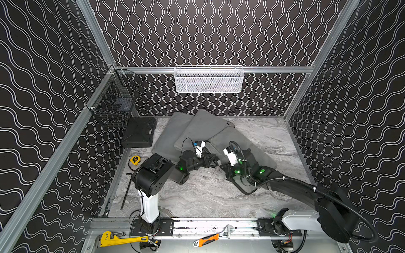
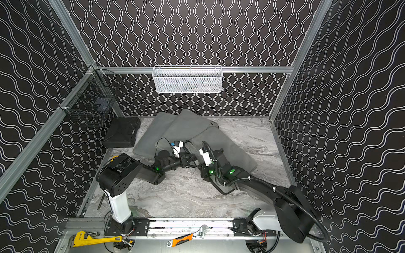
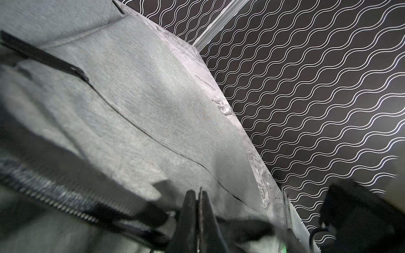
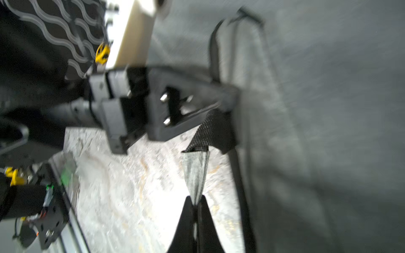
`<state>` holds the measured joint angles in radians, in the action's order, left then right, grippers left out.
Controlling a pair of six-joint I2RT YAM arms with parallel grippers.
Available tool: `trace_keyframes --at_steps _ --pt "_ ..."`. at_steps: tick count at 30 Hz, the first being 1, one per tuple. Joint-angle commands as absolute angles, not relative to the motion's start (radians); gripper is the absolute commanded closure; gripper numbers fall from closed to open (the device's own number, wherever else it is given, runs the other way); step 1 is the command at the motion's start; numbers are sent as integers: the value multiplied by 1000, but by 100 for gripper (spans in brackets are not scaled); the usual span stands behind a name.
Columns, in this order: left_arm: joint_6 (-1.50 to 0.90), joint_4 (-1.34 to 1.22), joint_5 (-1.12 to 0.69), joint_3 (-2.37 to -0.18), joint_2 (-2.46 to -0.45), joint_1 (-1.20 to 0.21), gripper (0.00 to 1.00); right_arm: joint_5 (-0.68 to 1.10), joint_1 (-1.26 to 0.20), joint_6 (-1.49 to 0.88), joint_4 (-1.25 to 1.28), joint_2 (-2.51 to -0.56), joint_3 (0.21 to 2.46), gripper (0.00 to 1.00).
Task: Open the zippered laptop bag and take out the laptop
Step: Unzip the zipper on the zippered laptop bag.
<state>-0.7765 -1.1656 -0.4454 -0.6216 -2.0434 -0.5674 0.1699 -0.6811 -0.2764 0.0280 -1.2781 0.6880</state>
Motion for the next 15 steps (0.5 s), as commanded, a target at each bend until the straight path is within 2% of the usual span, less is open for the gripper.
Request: trace_keyframes --at_steps 1,4,5,9,10,13,15 --pt "-745 -1198 -428 -612 -2044 -566 100 142 -619 -286 24 -1262 672 100" --pt "-748 -1214 -425 -601 -2052 -565 100 4 -564 -343 -36 -1307 683 100" --pt "-750 -1223 -426 -600 -2057 -567 100 -49 -545 -372 -76 -1341 700 96" --pt "-763 -1237 -428 -600 -2068 -569 100 -162 -518 -421 -247 -1460 807 57" --pt "-763 -1236 -428 -598 -2065 -570 100 -170 -518 -419 -260 -1457 814 50" --pt "-755 -1220 -426 -602 -2053 -572 100 -192 -518 -414 -264 -1390 787 41" --pt "-746 -1201 -426 -608 -2044 -570 100 -204 -519 -406 -276 -1334 768 38"
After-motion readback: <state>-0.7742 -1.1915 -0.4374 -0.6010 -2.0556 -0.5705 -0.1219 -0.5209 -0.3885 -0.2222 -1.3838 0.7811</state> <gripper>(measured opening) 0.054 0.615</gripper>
